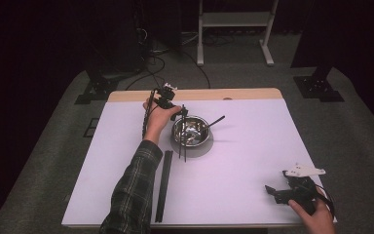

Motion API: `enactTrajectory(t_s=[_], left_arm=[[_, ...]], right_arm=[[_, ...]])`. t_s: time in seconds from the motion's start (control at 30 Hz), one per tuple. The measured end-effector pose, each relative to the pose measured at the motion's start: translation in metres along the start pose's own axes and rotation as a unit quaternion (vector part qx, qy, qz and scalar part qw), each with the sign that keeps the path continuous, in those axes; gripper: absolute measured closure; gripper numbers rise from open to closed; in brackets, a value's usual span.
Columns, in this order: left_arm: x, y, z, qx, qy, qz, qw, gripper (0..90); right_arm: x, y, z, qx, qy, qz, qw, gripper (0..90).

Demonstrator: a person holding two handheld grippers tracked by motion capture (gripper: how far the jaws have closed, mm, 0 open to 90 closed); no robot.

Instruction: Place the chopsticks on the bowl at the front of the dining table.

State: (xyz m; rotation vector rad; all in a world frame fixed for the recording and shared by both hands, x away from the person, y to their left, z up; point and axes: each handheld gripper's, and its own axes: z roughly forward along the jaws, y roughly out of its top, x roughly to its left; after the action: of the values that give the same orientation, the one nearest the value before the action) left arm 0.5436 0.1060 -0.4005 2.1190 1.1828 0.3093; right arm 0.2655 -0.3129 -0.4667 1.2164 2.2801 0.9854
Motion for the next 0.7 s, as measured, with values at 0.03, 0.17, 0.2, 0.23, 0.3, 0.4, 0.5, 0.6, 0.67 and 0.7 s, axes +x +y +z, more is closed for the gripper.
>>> enactTrajectory(t_s=[0.03, 0.17, 0.2, 0.23, 0.3, 0.4, 0.5, 0.6, 0.67, 0.7], left_arm=[[-0.002, -0.002, -0.001, -0.001, -0.003, 0.001, 1.0, 9.8], [-0.01, -0.011, -0.003, -0.002, -0.012, 0.009, 0.9999, 9.8], [-0.013, -0.015, -0.004, -0.002, -0.014, 0.013, 0.9998, 9.8], [-0.013, -0.015, -0.004, -0.002, -0.014, 0.013, 0.9998, 9.8], [-0.014, -0.02, -0.004, 0.0, -0.016, 0.016, 0.9997, 9.8], [-0.016, -0.025, -0.004, 0.001, -0.016, 0.019, 0.9997, 9.8], [-0.014, -0.027, -0.005, 0.004, -0.018, 0.016, 0.9997, 9.8], [-0.013, -0.028, -0.006, 0.002, -0.017, 0.014, 0.9997, 9.8], [-0.012, -0.028, -0.007, 0.004, -0.016, 0.014, 0.9998, 9.8], [-0.012, -0.028, -0.007, 0.003, -0.017, 0.013, 0.9998, 9.8]], right_arm=[[0.0, 0.0, 0.0, 0.0, 0.0, 0.0, 1.0, 10.0], [0.0, 0.0, 0.0, 0.0, 0.0, 0.0, 1.0, 10.0], [0.0, 0.0, 0.0, 0.0, 0.0, 0.0, 1.0, 10.0], [0.0, 0.0, 0.0, 0.0, 0.0, 0.0, 1.0, 10.0], [0.0, 0.0, 0.0, 0.0, 0.0, 0.0, 1.0, 10.0], [0.0, 0.0, 0.0, 0.0, 0.0, 0.0, 1.0, 10.0], [0.0, 0.0, 0.0, 0.0, 0.0, 0.0, 1.0, 10.0], [0.0, 0.0, 0.0, 0.0, 0.0, 0.0, 1.0, 10.0], [0.0, 0.0, 0.0, 0.0, 0.0, 0.0, 1.0, 10.0], [0.0, 0.0, 0.0, 0.0, 0.0, 0.0, 1.0, 10.0]])
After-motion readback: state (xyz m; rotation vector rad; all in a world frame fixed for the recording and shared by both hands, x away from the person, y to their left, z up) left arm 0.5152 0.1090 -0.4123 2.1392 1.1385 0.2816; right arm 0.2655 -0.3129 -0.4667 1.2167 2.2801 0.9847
